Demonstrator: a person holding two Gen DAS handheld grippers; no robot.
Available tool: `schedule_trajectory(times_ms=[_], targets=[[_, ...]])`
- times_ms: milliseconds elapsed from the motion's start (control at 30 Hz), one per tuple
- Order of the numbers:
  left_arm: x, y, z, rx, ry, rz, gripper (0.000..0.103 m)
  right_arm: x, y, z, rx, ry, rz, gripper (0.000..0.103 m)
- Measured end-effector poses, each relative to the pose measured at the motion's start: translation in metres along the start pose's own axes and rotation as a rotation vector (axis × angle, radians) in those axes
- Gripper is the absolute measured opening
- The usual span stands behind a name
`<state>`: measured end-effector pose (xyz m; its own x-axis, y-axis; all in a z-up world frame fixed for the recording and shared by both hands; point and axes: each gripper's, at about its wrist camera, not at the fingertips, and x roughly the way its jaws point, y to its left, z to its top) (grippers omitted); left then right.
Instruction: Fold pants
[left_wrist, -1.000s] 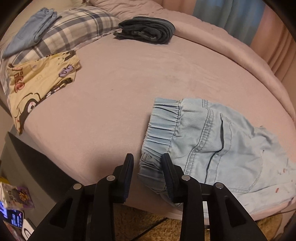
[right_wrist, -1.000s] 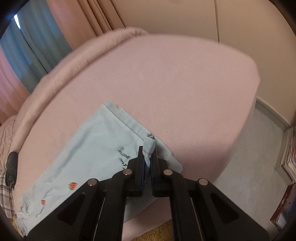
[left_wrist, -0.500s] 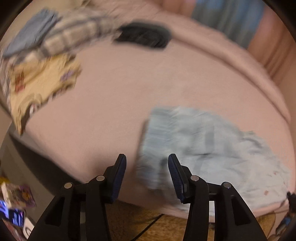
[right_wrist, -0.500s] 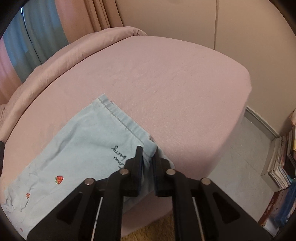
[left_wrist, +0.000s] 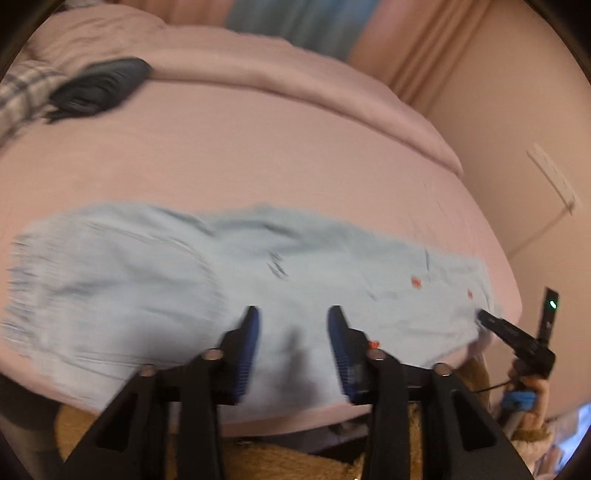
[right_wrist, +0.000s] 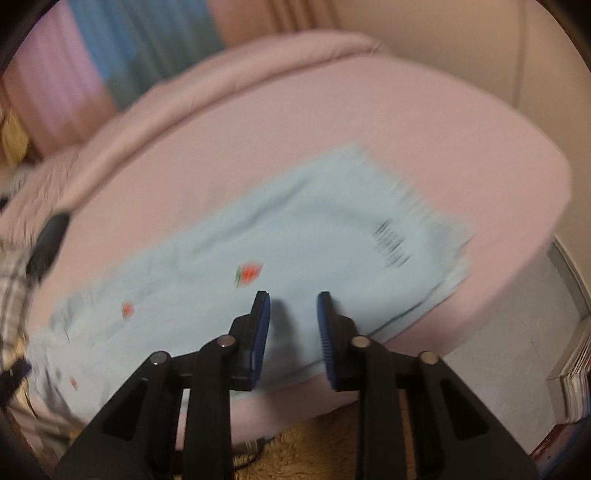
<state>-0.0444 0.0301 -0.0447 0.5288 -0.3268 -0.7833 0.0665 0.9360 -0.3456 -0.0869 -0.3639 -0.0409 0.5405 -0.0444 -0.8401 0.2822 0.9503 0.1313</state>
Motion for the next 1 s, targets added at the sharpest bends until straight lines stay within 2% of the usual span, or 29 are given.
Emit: schedule_trajectory(times_ms=[33,67,100,133,167,233,333,467,500,567,600,700,767,833,933,1000], targets=[[0.012,0.0,-0.003,0.005,0.029,0.013,0.033,0.005,0.003,-0.003,-0.031,-0.006,-0.038,0.021],[0.029,0.004,-0.009,-0.008,0.083,0.067,0.031,0.007,0.004,-0.005,-0.054,-0.019,-0.061,0.019],[0.039,0.009,-0.012,-0.018,0.118,0.105,0.023,0.006,0.003,-0.005,-0.058,-0.023,-0.064,0.019],[0.047,0.014,-0.017,-0.025,0.134,0.136,0.012,0.006,0.0,-0.004,-0.046,-0.021,-0.064,0.017],[0.047,0.02,-0.022,-0.018,0.094,0.152,0.008,0.005,-0.004,-0.002,-0.037,-0.02,-0.081,0.012],[0.042,0.024,-0.027,-0.02,0.089,0.141,0.007,0.005,-0.011,-0.005,-0.037,-0.02,-0.139,0.0],[0.038,0.034,-0.031,-0.064,0.103,0.104,0.006,0.007,-0.014,-0.004,-0.025,-0.021,-0.119,0.0],[0.035,0.04,-0.033,-0.11,0.112,0.082,0.006,0.007,0.002,0.004,-0.025,-0.01,-0.165,0.002],[0.03,0.037,-0.035,-0.112,0.115,0.081,0.006,0.001,0.01,0.004,-0.038,-0.011,-0.159,0.008],[0.024,0.029,-0.04,-0.099,0.117,0.074,0.006,-0.015,0.026,0.0,-0.088,-0.04,-0.115,0.01],[0.022,0.025,-0.038,-0.089,0.111,0.069,0.006,-0.022,0.039,-0.001,-0.126,-0.054,-0.067,0.01],[0.008,0.015,-0.032,-0.062,0.034,0.085,0.006,-0.024,0.067,-0.007,-0.193,-0.041,0.05,0.016],[0.006,0.009,-0.024,-0.035,-0.009,0.113,0.006,-0.014,0.084,-0.014,-0.228,0.004,0.141,0.021],[0.015,0.011,-0.02,-0.027,0.009,0.143,0.006,0.001,0.093,-0.021,-0.251,0.049,0.109,0.022],[0.037,0.025,-0.024,-0.061,0.044,0.204,0.006,0.009,0.095,-0.027,-0.277,0.048,0.081,0.022],[0.034,0.031,-0.028,-0.071,0.01,0.164,0.006,0.007,0.087,-0.021,-0.244,0.065,0.105,0.022]])
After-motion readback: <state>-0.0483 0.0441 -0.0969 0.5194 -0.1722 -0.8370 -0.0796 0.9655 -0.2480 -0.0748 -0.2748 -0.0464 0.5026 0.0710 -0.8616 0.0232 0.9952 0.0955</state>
